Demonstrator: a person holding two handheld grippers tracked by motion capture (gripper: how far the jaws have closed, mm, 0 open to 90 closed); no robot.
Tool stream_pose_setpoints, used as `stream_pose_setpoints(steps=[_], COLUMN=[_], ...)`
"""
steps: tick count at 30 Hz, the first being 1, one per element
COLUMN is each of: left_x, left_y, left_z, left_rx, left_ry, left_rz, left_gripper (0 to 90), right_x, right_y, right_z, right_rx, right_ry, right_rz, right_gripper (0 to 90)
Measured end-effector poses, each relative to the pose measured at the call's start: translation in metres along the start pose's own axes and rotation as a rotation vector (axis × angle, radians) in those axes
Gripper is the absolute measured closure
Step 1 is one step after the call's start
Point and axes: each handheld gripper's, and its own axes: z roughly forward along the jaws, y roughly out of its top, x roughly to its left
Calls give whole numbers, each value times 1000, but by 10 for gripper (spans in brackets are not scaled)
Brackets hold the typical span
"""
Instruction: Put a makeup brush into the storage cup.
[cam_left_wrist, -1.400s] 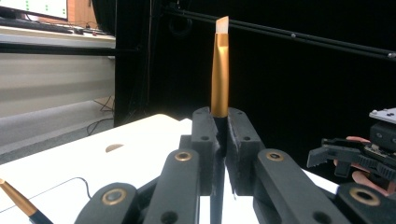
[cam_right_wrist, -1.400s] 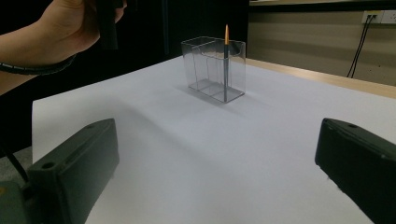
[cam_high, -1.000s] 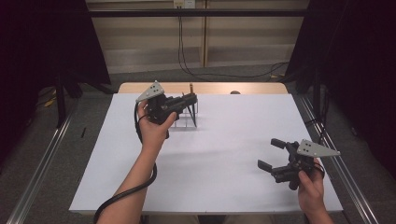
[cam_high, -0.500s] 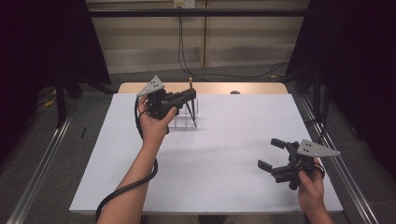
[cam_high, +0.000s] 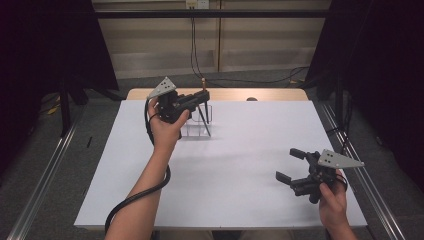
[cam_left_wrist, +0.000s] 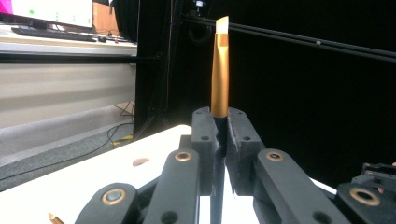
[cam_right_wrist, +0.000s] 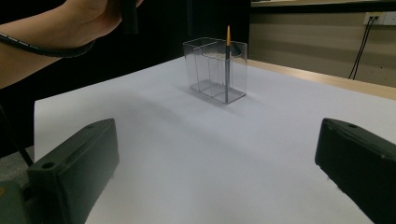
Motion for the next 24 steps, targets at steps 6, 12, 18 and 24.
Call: stream_pose_setpoints(steps=[6,12,18,24], left_x=[3,6,10,14], left_y=[1,2,3,7], left_z=[2,4,7,10], left_rx=[0,6,-2,-10], left_ry=[11,20,29,44], left_rz=[0,-1,-11,-13], left_gripper=[831,831,831,830], right_x=[0,1,1,0], right_y=[0,0,0,0], right_z=[0,0,1,1], right_rx=[-3,-6,-9,-9], right_ry=[2,7,11,13], right_rz=[2,-3,0,2], right_gripper=[0,0,0,0])
